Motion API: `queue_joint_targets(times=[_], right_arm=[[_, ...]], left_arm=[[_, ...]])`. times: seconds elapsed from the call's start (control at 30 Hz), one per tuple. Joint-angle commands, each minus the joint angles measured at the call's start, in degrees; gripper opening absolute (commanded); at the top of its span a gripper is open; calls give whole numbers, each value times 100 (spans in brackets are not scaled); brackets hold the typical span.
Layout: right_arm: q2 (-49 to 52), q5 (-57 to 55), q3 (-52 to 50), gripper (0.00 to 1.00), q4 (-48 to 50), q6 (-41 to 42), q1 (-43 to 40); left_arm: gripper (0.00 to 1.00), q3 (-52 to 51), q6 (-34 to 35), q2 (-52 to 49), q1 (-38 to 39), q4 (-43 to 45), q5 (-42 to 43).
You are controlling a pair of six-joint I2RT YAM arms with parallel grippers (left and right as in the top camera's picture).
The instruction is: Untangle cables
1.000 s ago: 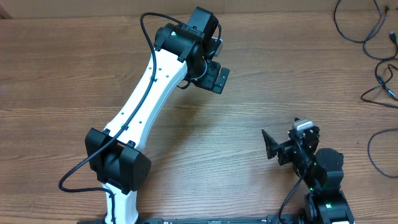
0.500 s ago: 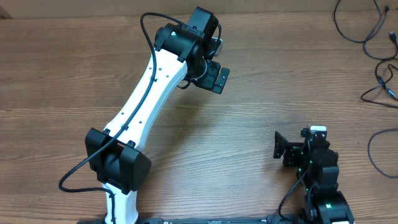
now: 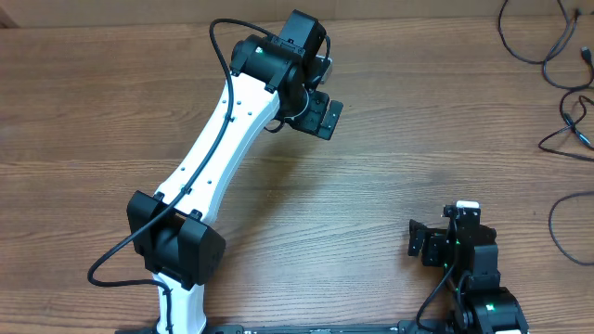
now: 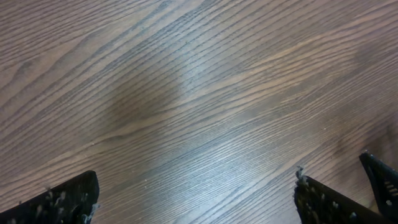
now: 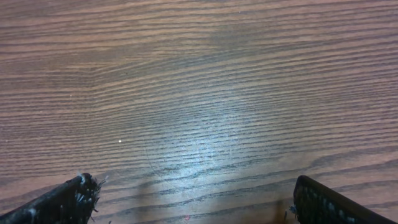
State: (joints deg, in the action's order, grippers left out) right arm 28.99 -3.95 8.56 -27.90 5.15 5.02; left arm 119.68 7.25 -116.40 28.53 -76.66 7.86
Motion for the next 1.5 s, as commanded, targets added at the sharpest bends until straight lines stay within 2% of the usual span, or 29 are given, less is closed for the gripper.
queue_joint_targets(times=[0.0,0.83,0.93,1.1,1.23,1.47], right_arm=[[-33,-72,-26,100,26,44,28],[-33,-72,-26,100,26,44,28],[-33,-72,-26,100,26,44,28],[-33,-72,-26,100,26,44,28],[-33,-72,-26,100,26,44,28],[-33,-72,-26,100,26,46,28]], left_arm=[[100,63,-85,-50,50,20,-42],[100,63,-138,-50,37,68,-295],[100,44,-317,46,74,581,-789],[100,-614,-879,640,192,2087,-804],[100,-1856,-837,1545,227,3279,-654],[100,-4695,-861,3661,278,5027,-896]])
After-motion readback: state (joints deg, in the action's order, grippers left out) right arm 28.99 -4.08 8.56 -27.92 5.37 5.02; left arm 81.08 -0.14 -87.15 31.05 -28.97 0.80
